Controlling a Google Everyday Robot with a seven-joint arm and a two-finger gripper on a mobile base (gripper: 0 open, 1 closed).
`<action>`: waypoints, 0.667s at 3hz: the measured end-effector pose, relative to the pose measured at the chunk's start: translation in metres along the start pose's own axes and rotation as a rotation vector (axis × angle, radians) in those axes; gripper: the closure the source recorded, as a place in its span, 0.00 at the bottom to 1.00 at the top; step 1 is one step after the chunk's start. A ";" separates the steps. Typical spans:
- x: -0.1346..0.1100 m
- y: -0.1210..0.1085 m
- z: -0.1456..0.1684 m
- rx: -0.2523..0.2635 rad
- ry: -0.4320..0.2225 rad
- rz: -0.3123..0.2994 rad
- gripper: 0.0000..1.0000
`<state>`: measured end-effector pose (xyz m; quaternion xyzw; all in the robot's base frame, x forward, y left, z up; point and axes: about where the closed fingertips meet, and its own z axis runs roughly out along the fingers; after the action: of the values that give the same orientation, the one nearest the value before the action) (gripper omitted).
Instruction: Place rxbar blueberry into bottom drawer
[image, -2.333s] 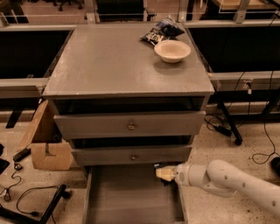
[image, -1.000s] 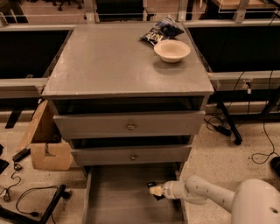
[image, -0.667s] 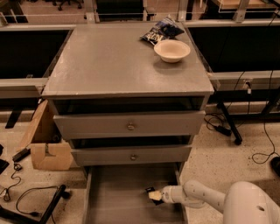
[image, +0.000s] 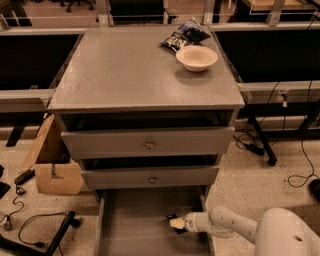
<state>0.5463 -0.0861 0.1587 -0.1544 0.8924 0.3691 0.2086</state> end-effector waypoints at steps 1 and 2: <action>0.000 0.000 0.000 0.000 0.000 0.000 0.34; 0.000 0.000 0.000 0.000 0.000 0.000 0.11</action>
Offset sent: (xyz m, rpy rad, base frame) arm 0.0000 0.0000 0.0000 0.0000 0.0000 0.0000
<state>0.5462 -0.0859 0.1587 -0.1546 0.8924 0.3692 0.2086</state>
